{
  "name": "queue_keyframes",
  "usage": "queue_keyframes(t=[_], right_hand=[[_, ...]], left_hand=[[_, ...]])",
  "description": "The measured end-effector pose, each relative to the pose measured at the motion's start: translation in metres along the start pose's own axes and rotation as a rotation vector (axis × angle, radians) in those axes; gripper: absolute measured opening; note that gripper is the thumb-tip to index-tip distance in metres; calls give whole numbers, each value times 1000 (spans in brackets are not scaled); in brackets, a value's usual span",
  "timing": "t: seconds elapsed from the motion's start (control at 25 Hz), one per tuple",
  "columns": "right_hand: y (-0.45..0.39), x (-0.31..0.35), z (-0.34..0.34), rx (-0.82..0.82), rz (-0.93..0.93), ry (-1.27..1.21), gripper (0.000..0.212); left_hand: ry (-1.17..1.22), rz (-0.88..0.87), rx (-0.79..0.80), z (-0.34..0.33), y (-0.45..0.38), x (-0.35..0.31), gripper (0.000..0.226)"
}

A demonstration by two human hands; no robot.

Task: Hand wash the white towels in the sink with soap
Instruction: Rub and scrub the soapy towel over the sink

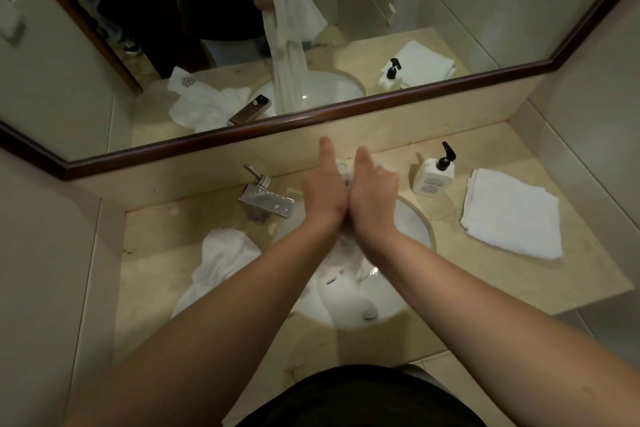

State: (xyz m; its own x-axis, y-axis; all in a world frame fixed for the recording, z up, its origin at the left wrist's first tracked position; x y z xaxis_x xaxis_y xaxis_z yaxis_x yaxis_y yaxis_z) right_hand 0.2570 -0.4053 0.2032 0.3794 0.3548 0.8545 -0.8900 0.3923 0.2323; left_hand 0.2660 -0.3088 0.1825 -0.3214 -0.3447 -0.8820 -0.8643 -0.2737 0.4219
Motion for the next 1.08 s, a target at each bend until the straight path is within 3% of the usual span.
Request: queue_keyframes(t=[0.08, 0.24, 0.36, 0.52, 0.68, 0.84, 0.96, 1.08], right_hand=[[8, -1, -2, 34, 34, -27, 50], [-6, -3, 11, -58, -21, -19, 51], [15, 6, 3, 29, 101, 34, 45], [-6, 5, 13, -48, -44, -55, 43], [21, -3, -1, 72, 19, -53, 44], [0, -1, 9, -36, -82, -35, 43], [21, -1, -5, 62, -38, -47, 43], [0, -1, 9, 18, -62, -6, 43]], left_hand=[[53, 51, -20, 2, -2, 0, 62], [-33, -33, 21, -4, 8, 4, 65], [100, 125, -41, 4, -3, 9, 65], [-43, -31, 54, -7, 6, -2, 68], [-50, 12, 40, 4, 1, -3, 66], [-158, -88, 115, -4, 9, -1, 71], [-13, 71, 15, 8, -2, 5, 67], [-83, 34, 94, -2, 15, 8, 68]])
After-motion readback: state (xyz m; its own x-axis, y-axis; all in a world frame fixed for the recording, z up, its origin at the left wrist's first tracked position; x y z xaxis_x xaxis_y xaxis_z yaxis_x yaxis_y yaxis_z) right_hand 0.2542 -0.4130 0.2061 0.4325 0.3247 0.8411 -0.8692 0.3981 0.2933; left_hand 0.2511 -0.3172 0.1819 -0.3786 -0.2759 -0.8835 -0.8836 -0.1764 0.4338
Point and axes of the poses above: each hand's wrist, its own y-axis away from the middle knuckle, its own z-axis out of the back of the hand, x = y × z, the point moved 7 cm from there along -y, towards the middle knuckle, and after that the axes turned 15 degrees about y, right-handed, at the moved point
